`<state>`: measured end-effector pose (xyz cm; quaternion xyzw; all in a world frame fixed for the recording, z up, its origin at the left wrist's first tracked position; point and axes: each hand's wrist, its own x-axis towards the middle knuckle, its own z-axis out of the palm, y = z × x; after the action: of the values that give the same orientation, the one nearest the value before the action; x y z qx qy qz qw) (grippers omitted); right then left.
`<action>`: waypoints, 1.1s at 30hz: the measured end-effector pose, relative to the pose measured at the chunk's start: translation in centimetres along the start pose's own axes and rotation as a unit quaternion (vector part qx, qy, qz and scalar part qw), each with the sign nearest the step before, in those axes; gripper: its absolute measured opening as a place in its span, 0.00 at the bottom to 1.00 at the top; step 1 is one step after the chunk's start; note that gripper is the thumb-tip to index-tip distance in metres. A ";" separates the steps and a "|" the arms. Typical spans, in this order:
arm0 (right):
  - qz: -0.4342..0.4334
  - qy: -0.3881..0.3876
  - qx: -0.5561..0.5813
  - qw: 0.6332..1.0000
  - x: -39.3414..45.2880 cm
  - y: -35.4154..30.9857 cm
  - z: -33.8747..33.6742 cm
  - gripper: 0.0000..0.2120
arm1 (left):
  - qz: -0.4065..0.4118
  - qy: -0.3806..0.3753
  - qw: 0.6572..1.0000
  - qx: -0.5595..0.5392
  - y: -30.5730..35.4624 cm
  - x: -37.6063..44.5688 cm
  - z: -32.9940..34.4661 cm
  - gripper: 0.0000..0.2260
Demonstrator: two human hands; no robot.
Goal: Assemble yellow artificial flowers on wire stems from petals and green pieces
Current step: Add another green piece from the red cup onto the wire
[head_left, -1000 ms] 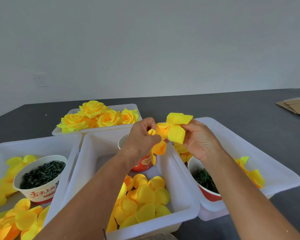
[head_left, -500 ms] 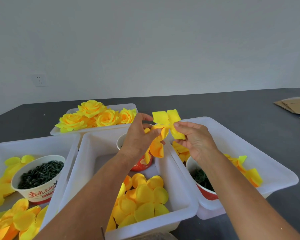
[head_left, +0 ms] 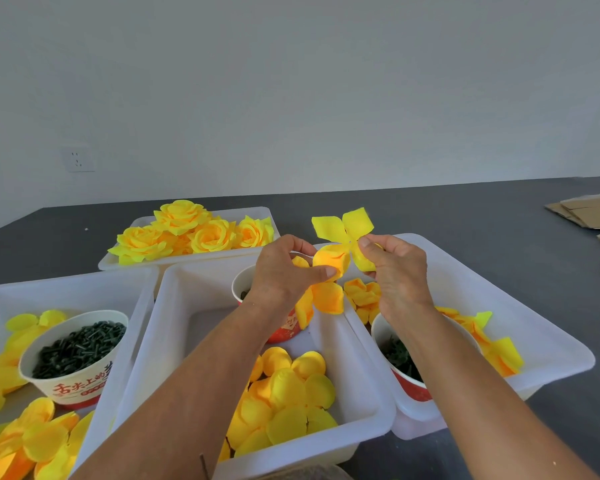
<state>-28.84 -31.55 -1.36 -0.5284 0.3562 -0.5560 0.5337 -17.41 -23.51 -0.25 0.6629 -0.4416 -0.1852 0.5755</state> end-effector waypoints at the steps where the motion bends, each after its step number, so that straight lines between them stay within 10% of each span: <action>1: -0.004 0.006 0.002 1.000 0.0 0.0 0.0 0.06 | 0.008 0.002 1.000 0.005 0.0 0.0 0.0 0.13; 11: 0.090 -0.171 0.064 0.979 -0.2 -0.4 -0.1 0.01 | 0.065 -0.032 0.996 -0.047 -0.4 -0.4 -1.0 0.06; 33: 0.066 0.179 0.061 0.980 2.0 -0.3 -2.0 0.17 | 0.022 -0.043 0.999 -0.014 0.9 -1.3 -0.4 0.13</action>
<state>-30.61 -33.76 -1.06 -0.3621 0.4454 -0.6260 0.5279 -18.09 -22.20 0.32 0.6361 -0.4776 -0.2068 0.5697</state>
